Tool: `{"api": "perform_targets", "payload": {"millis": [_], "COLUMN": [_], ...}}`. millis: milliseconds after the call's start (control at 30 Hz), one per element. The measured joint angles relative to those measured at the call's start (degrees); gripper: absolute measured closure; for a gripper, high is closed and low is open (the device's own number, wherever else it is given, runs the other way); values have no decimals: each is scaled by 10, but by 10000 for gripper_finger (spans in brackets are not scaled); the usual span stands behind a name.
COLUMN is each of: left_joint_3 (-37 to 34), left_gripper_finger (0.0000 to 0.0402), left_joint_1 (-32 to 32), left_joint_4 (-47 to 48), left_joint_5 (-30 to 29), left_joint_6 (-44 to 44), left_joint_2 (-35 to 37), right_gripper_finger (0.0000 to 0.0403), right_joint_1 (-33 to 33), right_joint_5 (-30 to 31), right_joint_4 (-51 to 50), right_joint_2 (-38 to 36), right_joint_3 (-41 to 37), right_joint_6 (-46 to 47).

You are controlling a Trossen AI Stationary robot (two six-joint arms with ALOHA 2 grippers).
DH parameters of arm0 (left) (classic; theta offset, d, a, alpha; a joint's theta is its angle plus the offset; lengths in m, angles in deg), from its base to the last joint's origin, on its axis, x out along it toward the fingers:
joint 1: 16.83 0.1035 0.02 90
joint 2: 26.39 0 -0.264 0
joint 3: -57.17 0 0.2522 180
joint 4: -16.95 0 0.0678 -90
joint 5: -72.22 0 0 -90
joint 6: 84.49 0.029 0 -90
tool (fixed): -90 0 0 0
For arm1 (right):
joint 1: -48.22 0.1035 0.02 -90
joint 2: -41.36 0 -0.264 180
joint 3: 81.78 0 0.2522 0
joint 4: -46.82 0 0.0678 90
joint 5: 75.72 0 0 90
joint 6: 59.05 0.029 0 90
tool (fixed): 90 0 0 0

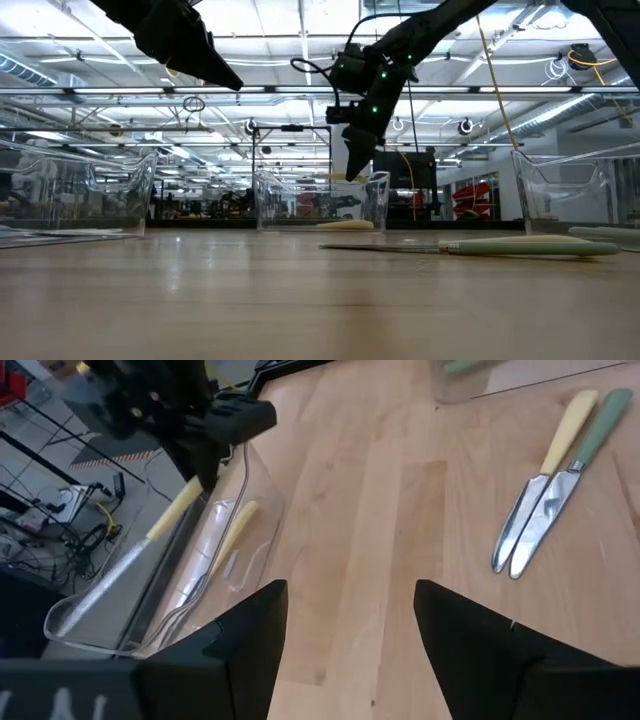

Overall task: Sort silverware by color (type)
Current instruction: Put the bottom yellow knife into the top center transparent bin

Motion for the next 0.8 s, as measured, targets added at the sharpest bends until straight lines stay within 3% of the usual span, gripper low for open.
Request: {"api": "perform_targets", "payload": {"millis": [600, 800], "left_joint_3": [0, 0], "left_gripper_finger": [174, 174], "left_joint_1": [0, 3], "left_joint_4": [0, 1], "left_joint_5": [0, 0], "left_joint_6": [0, 1], "left_joint_2": [0, 0], "right_gripper_finger": [311, 276], "right_joint_1": [-14, -12], "right_joint_5": [1, 67], "right_joint_4": [9, 32], "right_joint_2": [67, 65], "right_joint_3": [0, 0], "right_joint_6": [5, 3]}}
